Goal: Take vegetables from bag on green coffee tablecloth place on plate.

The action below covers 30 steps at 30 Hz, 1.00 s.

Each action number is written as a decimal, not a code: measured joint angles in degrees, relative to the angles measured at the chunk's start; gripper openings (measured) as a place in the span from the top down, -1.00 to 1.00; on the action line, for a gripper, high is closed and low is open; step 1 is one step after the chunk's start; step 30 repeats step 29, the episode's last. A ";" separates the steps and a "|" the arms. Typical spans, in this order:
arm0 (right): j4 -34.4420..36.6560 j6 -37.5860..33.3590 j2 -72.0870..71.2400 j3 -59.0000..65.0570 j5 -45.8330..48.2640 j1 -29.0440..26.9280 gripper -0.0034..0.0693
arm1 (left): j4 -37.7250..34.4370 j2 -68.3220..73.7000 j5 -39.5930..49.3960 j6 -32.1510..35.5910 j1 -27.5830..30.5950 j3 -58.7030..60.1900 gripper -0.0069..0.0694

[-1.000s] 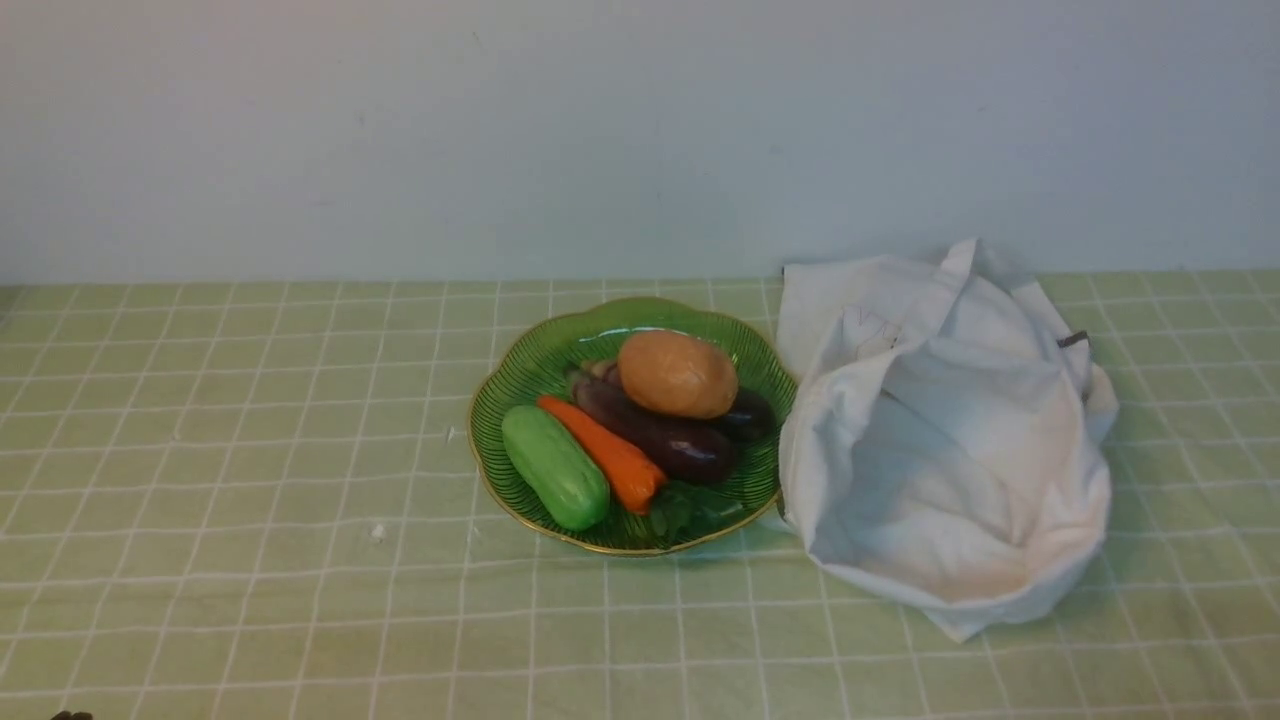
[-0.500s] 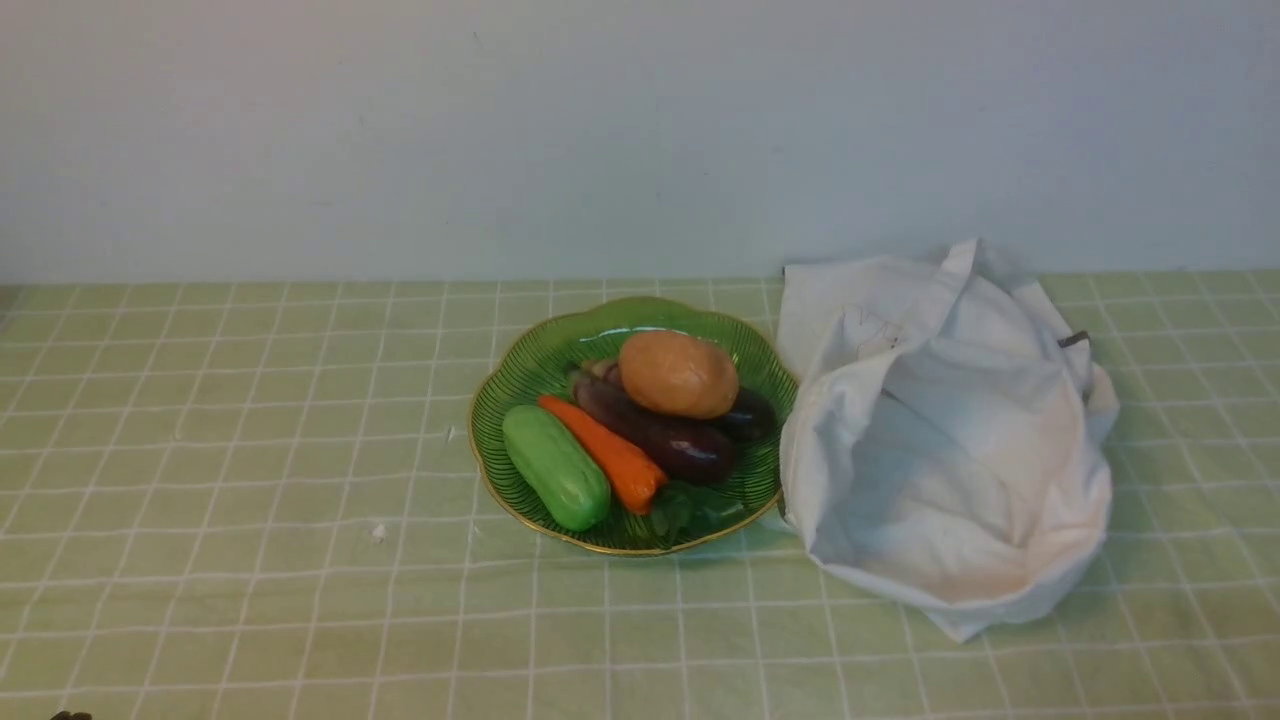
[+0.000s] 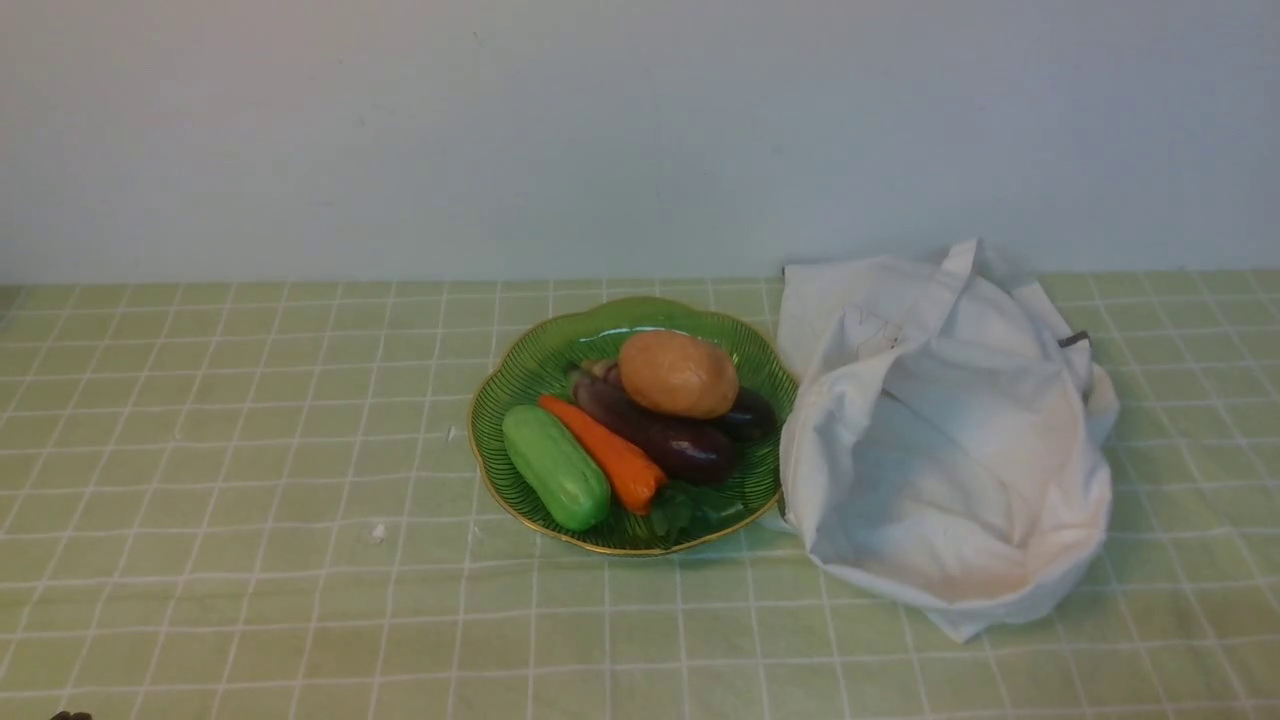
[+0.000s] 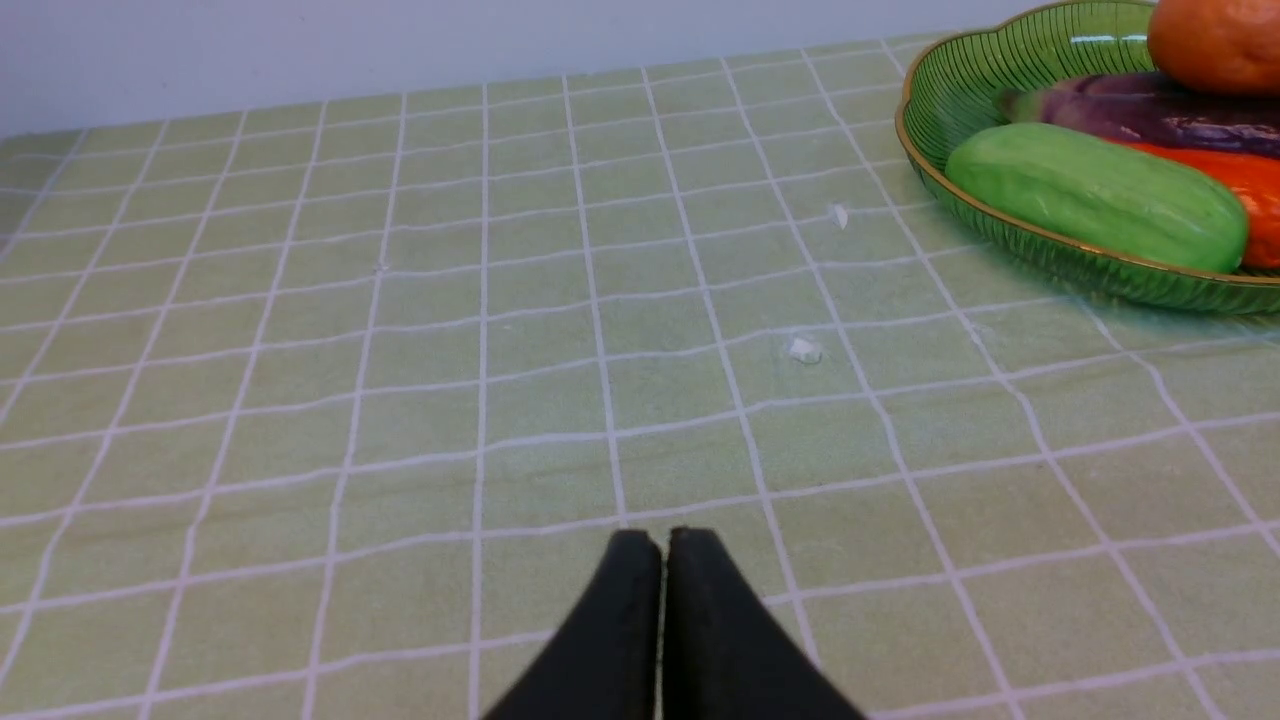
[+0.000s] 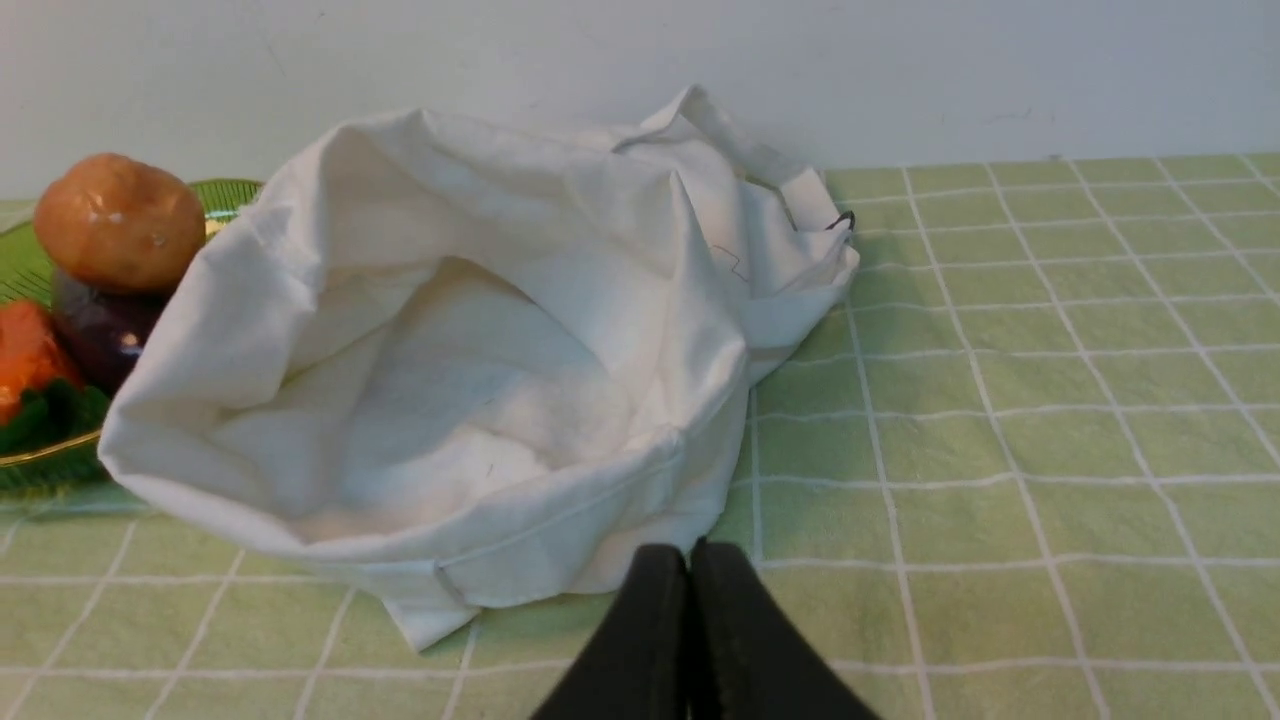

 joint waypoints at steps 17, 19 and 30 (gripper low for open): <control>0.00 0.00 0.00 0.00 0.00 0.00 0.95 | 0.00 0.00 0.00 0.00 0.00 0.00 0.84; 0.00 0.00 0.00 0.00 0.00 0.00 0.95 | 0.00 0.00 0.00 0.00 0.00 0.00 0.84; 0.00 0.00 0.00 0.00 0.00 0.00 0.95 | 0.00 0.00 0.00 0.00 0.00 0.00 0.84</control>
